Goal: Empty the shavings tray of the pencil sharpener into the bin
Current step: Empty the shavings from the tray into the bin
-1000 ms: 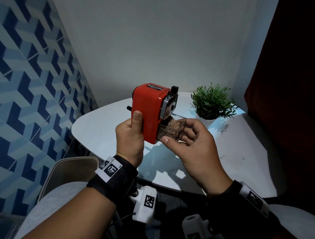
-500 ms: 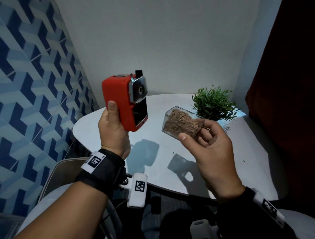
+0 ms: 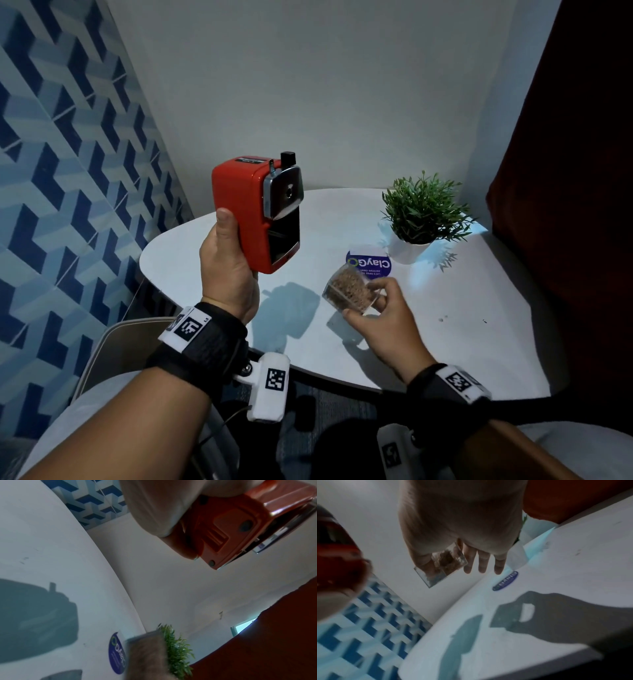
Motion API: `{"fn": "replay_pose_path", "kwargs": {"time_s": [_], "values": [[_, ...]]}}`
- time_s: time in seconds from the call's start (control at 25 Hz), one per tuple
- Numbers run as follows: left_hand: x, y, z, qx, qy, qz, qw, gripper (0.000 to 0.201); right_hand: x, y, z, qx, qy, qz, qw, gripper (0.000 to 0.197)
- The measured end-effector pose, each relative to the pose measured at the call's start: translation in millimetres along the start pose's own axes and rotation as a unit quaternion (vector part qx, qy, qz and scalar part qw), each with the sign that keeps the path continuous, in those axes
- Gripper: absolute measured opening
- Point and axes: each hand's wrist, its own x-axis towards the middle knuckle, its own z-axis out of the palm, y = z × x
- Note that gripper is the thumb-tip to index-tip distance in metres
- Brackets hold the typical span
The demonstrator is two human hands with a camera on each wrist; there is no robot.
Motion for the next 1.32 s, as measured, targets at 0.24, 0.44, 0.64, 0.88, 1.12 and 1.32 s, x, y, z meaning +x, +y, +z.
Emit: {"fn": "replay_pose_path", "kwargs": {"time_s": [0.24, 0.44, 0.64, 0.88, 1.12, 1.32], "values": [[10, -12, -11, 0.049, 0.038, -0.035, 0.997, 0.044, 7, 77, 15, -0.283, 0.013, 0.121, 0.951, 0.058], [12, -15, -10, 0.047, 0.027, -0.051, 0.997, 0.045, 5, 86, 24, -0.352, 0.015, 0.137, 0.926, 0.065], [11, -16, -11, 0.07, -0.016, -0.043, 0.996, 0.066, 3, 54, 18, -0.337, -0.015, 0.138, 0.931, 0.109], [1, -14, -2, 0.07, -0.035, -0.06, 0.995, 0.067, -6, -66, 21, -0.013, -0.002, -0.1, 0.995, 0.09], [-15, -12, 0, 0.083, -0.091, -0.064, 0.99, 0.099, -26, -122, 30, 0.046, -0.034, -0.141, 0.988, 0.06], [-16, -15, -3, 0.139, -0.108, -0.069, 0.982, 0.098, -20, -127, 31, 0.029, 0.009, -0.133, 0.991, 0.063]]}}
